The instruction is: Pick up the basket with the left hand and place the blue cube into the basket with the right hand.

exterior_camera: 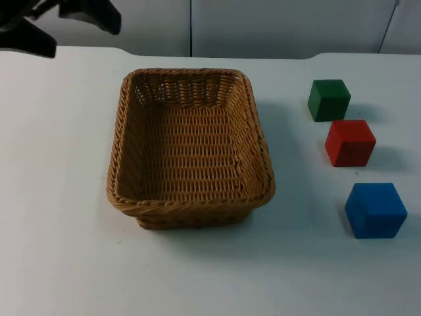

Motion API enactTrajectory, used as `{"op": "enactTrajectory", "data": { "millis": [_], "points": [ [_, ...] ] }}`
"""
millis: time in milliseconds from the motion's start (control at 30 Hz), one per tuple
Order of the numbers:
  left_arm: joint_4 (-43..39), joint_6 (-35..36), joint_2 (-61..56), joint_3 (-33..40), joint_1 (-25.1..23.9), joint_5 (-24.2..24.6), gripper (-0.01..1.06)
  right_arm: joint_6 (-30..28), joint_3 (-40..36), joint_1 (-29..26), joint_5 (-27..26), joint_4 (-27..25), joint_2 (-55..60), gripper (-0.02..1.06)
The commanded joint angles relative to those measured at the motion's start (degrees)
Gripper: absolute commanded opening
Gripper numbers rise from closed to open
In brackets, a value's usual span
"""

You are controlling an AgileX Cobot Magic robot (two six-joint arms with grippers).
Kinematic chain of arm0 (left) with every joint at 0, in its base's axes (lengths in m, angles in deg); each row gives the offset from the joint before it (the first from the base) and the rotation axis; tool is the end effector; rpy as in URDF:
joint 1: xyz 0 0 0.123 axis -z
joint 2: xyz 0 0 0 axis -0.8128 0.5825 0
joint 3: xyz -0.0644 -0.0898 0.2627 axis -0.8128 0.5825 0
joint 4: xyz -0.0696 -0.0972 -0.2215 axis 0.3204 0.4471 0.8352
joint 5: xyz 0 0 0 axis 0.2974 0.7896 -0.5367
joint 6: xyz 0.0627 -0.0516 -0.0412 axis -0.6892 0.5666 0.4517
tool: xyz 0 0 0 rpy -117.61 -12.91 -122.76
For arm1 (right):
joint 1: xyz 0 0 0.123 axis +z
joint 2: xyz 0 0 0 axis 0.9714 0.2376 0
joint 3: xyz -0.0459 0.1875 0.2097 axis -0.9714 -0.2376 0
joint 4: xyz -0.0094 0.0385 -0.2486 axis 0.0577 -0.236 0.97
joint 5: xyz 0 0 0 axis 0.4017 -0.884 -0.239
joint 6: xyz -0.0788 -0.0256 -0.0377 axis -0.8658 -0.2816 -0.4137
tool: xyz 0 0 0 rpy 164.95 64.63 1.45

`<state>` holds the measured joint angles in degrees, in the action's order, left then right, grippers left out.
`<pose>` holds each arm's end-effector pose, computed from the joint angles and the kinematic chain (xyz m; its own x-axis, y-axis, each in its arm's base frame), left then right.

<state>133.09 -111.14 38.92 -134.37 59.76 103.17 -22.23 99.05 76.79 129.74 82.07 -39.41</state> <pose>0.3543 -0.0793 0.2374 -0.8114 -0.0104 -0.5844 0.3143 0.8352 -0.4513 -0.0074 -0.0036 0.2796 -0.4692 -0.0241 -0.8828 0.0148 0.9993 -0.0351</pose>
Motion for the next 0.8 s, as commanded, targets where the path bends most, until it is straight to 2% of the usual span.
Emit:
{"op": "enactTrajectory", "data": {
  "millis": [0, 233, 767],
  "points": [
    [-0.35, 1.62, 2.62, -2.31, 1.47, -1.17, 0.94, 0.0, -0.47, -0.53, -0.61, 0.27, -0.17, 1.04],
    [-10.29, 13.08, 11.84, -8.08, 3.81, -2.5, 0.94, 0.0, -0.47, -0.53, -0.61, 0.27, -0.17, 1.04],
    [-10.24, 14.96, 22.83, -12.21, 8.13, -3.56, 0.94, 0.57, -0.47, -0.53, -0.61, 0.51, -0.17, 1.04]
  ]
}}
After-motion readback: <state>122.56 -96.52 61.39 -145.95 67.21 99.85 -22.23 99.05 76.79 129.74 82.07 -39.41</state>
